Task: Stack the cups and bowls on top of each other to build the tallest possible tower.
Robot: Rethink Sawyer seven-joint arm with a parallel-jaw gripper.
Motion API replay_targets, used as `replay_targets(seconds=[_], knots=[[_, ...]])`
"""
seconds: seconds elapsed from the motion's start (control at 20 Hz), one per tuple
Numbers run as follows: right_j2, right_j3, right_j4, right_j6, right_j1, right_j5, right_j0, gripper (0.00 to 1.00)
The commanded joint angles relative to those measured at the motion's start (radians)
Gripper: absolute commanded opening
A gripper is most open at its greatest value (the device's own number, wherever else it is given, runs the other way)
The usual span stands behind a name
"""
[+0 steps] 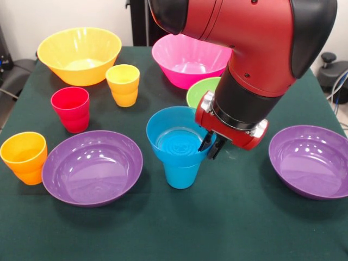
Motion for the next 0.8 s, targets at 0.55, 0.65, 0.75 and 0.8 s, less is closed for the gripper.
replay_targets(seconds=[0.55,0.65,0.75,0.8], knots=[[0.130,-0.017,-0.045,-0.202,0.038,-0.012,-0.034,0.00],[0.128,0.003,-0.045,-0.197,0.029,-0.026,-0.033,0.00],[0.128,0.022,-0.047,-0.194,0.021,-0.046,-0.032,0.00],[0.129,0.017,-0.048,-0.196,0.023,-0.043,-0.032,0.00]])
